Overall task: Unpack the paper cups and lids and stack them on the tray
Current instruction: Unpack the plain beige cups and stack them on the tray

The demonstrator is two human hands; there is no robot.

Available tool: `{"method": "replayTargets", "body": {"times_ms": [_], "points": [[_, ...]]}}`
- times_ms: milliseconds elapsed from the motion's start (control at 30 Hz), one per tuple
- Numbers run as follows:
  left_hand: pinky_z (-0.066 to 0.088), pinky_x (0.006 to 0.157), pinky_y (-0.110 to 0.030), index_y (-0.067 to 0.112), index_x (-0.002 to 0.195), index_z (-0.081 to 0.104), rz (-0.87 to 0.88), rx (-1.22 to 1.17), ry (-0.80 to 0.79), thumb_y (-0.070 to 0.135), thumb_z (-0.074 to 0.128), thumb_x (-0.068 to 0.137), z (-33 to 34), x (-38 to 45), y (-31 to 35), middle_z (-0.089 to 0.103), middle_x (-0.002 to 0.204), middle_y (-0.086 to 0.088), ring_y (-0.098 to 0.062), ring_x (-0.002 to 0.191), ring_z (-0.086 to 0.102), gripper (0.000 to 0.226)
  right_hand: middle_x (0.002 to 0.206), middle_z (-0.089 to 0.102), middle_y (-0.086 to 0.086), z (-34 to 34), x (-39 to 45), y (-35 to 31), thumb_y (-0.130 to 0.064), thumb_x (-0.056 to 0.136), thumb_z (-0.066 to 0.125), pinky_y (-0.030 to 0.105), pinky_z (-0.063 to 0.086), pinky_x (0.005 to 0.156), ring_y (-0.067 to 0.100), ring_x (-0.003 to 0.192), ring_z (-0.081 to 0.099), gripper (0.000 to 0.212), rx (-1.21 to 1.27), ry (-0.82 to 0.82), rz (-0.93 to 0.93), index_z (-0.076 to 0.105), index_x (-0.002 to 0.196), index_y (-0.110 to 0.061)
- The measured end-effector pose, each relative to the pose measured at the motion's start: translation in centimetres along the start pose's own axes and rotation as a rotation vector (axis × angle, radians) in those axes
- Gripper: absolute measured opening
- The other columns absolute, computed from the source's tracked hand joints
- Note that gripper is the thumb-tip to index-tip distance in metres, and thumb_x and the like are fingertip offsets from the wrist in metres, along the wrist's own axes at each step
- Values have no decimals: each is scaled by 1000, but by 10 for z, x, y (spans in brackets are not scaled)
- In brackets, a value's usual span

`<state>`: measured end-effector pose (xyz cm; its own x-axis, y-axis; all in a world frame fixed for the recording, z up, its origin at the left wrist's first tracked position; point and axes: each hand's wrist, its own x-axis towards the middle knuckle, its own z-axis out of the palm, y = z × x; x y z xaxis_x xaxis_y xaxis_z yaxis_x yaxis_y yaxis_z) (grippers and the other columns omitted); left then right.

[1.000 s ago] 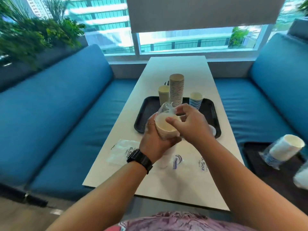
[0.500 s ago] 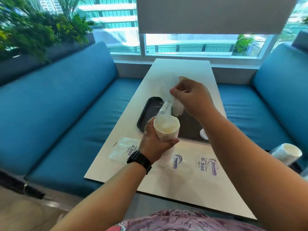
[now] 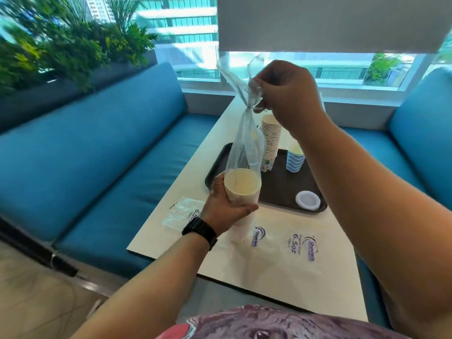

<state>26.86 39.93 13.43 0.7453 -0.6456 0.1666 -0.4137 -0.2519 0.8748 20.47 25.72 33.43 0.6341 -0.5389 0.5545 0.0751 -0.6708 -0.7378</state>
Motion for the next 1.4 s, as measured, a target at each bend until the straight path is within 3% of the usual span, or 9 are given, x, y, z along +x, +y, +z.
{"method": "replayTargets", "body": {"times_ms": [133, 300, 467, 600, 767, 967, 1100, 1300, 1400], "points": [[36, 96, -18, 19, 143, 29, 14, 8, 32, 25, 93, 64, 1, 1, 0, 42, 139, -4, -11, 116, 44, 102, 94, 70, -3, -2, -15, 10, -28, 96, 56, 28, 57, 70, 12, 68, 70, 14, 85, 19, 54, 64, 100, -17], [37, 102, -23, 22, 146, 24, -12, 6, 38, 28, 93, 62, -1, -3, 0, 36, 144, -3, -16, 127, 43, 109, 97, 69, -6, 4, -66, 42, -53, 89, 52, 37, 53, 74, 11, 76, 68, 32, 179, 0, 247, 59, 105, -26], [26, 118, -34, 31, 154, 7, -11, -12, -18, 68, 84, 48, -11, -20, 13, 16, 152, 4, -13, 144, 22, 136, 114, 57, -10, 20, -114, 59, -57, 82, 66, 22, 45, 71, 5, 94, 59, 50, 13, -188, 246, 51, 119, -27], [44, 107, -35, 29, 137, 35, 2, -137, 168, 68, 74, 64, -20, -17, 42, 35, 142, 5, -13, 130, 44, 92, 98, 58, -7, 32, -115, 62, -44, 86, 66, 22, 41, 62, 6, 84, 60, 22, -79, -139, 281, 55, 91, -26], [54, 80, -27, 24, 91, 57, -11, 53, 302, 35, 69, 88, -37, 6, 63, 59, 108, 1, -11, 89, 64, 16, 83, 64, -2, 39, -110, 66, -37, 89, 63, 24, 41, 62, 11, 77, 60, 20, -78, -63, 313, 56, 74, -26], [57, 82, -50, 26, 81, 56, -174, -167, 228, 48, 60, 77, -43, 9, 49, 66, 84, 0, -27, 87, 67, 23, 69, 64, 3, 41, -110, 80, -39, 81, 63, 53, 55, 76, 29, 76, 64, 26, 51, 20, 465, 58, 68, -17], [48, 84, -27, 22, 110, 47, -50, 52, 79, 69, 67, 74, -39, 4, 58, 48, 118, 1, -16, 97, 58, 63, 66, 61, -3, 47, -112, 77, -34, 85, 68, 40, 54, 70, 19, 69, 61, 25, 17, 30, 422, 58, 67, -20], [55, 81, -35, 27, 73, 54, -86, 49, 174, 41, 65, 84, -45, 16, 53, 63, 95, -4, -22, 83, 67, 21, 68, 63, 9, 47, -115, 71, -40, 78, 61, 52, 55, 75, 31, 73, 63, 27, 65, 75, 475, 59, 67, -16], [59, 81, -49, 23, 72, 58, -239, -151, 146, 37, 61, 74, -49, 18, 50, 66, 74, 0, -26, 77, 68, 15, 71, 60, 3, 43, -116, 74, -20, 83, 59, 33, 53, 74, 21, 70, 57, 12, 197, 64, 523, 54, 72, -19]]}}
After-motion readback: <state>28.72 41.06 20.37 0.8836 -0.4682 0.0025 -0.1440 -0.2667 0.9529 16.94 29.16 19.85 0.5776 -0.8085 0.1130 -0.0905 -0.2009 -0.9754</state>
